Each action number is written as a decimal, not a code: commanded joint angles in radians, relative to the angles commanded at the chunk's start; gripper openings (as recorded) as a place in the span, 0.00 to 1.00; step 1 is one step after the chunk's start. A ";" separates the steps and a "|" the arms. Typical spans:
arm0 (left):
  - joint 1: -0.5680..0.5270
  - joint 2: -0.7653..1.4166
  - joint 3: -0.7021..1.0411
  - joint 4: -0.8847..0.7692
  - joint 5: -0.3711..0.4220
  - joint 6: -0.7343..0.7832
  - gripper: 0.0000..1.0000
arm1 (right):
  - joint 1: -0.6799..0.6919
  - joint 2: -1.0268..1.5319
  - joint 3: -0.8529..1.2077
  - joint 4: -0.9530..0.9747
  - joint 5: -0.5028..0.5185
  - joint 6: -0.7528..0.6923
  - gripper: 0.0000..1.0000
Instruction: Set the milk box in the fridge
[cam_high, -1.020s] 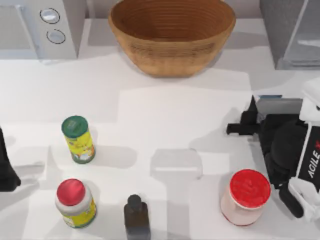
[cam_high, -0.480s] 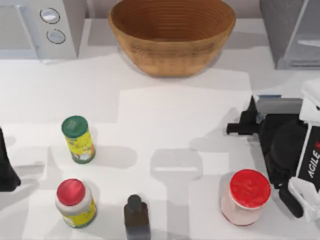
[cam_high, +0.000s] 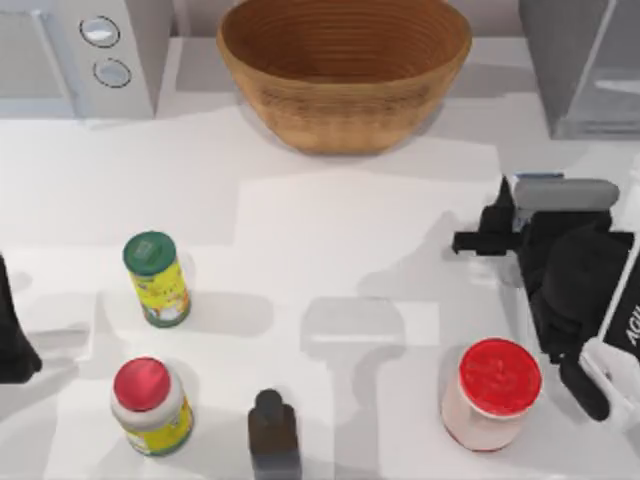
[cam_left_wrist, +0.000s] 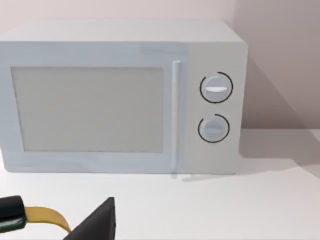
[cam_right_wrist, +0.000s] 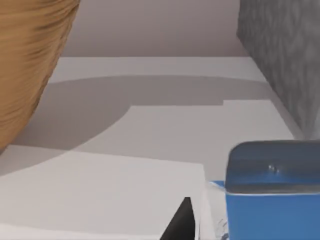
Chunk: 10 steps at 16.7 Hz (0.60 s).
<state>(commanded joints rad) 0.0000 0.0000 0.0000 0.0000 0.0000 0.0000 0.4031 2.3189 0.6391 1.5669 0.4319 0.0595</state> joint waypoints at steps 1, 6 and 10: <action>0.000 0.000 0.000 0.000 0.000 0.000 1.00 | 0.000 -0.031 0.000 -0.030 0.000 0.000 0.00; 0.000 0.000 0.000 0.000 0.000 0.000 1.00 | 0.002 -0.159 -0.002 -0.160 -0.002 0.001 0.00; 0.000 0.000 0.000 0.000 0.000 0.000 1.00 | 0.001 -0.262 -0.001 -0.261 -0.003 0.003 0.00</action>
<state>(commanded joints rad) 0.0000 0.0000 0.0000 0.0000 0.0000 0.0000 0.4044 2.0565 0.6382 1.3055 0.4292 0.0627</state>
